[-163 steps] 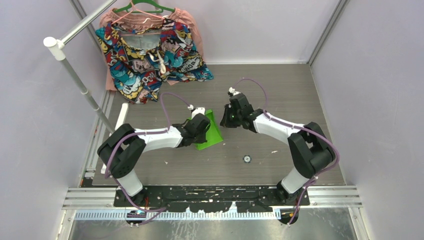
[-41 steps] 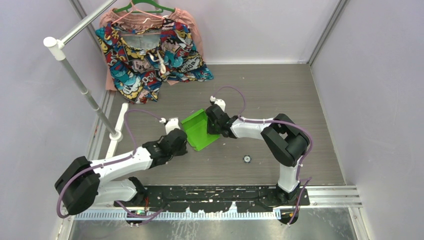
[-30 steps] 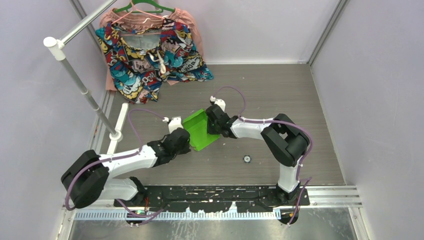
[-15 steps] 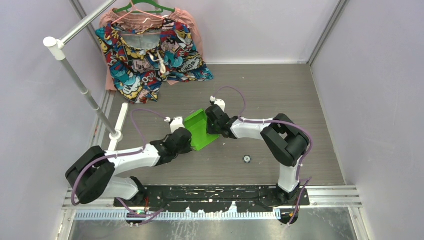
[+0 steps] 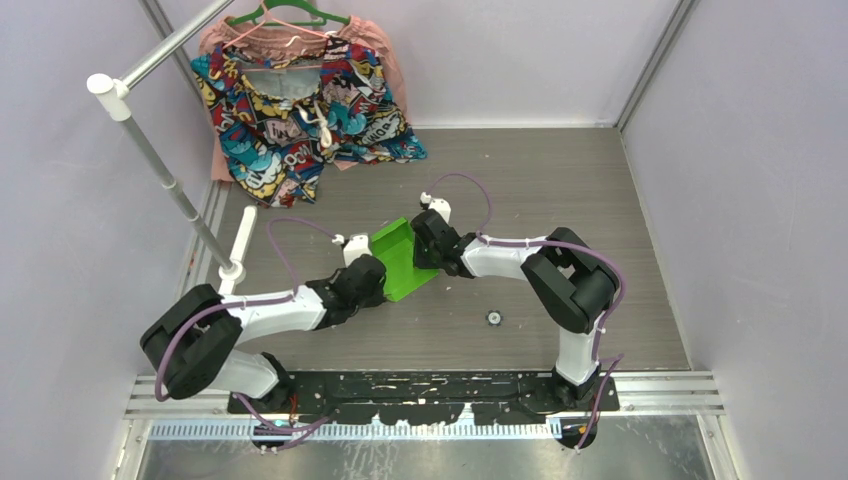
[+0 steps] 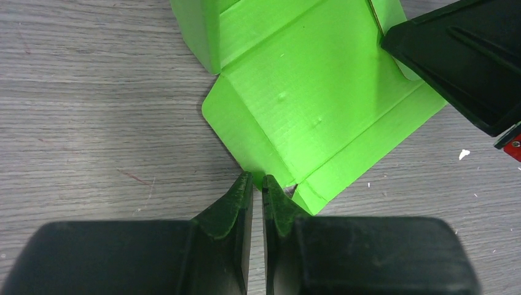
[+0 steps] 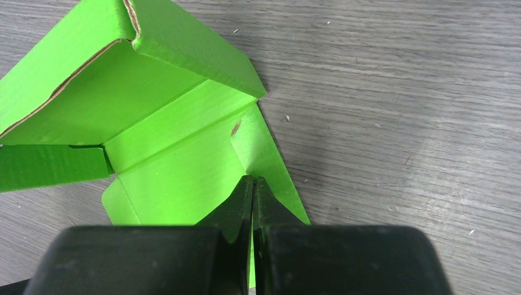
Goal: Fold the paper box
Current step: Fold the paper box at the center of the board.
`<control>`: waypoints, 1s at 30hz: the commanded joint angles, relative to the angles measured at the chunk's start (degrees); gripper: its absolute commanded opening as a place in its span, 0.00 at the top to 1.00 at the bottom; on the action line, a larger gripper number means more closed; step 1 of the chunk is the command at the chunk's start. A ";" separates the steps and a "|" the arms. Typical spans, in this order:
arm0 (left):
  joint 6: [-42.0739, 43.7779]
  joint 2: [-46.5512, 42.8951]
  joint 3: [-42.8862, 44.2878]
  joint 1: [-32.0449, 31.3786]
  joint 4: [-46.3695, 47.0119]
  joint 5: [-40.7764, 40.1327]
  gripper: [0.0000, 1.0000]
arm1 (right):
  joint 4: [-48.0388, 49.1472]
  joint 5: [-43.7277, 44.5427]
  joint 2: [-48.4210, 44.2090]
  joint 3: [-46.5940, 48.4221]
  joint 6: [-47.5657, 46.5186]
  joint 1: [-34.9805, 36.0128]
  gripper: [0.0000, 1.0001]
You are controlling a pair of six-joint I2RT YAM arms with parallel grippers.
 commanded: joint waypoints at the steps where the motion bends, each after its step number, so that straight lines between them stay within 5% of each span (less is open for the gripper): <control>1: 0.51 0.03 2.32 0.37 2.80 -0.60 0.89 | -10.84 -1.28 4.76 -3.85 -0.21 0.89 0.99; 8: -0.53 -8.81 2.14 3.79 -5.30 -1.13 0.88 | -10.69 -1.28 4.64 -4.17 1.31 0.88 0.99; 16: -5.98 -20.86 -2.02 12.36 -11.33 6.66 0.68 | -9.35 -0.92 5.12 -5.34 4.07 1.13 0.99; 17: -7.17 -21.48 -3.39 13.32 -10.14 8.24 0.71 | -9.26 -1.00 5.13 -5.41 4.21 1.18 0.99; 19: -9.84 -21.91 -6.89 15.72 -5.54 12.55 0.99 | -9.09 -1.04 5.09 -5.58 4.43 1.19 0.99; 30: -18.61 -10.89 -17.40 16.68 16.48 19.75 1.00 | -10.52 -0.44 5.23 -4.49 5.59 2.03 0.99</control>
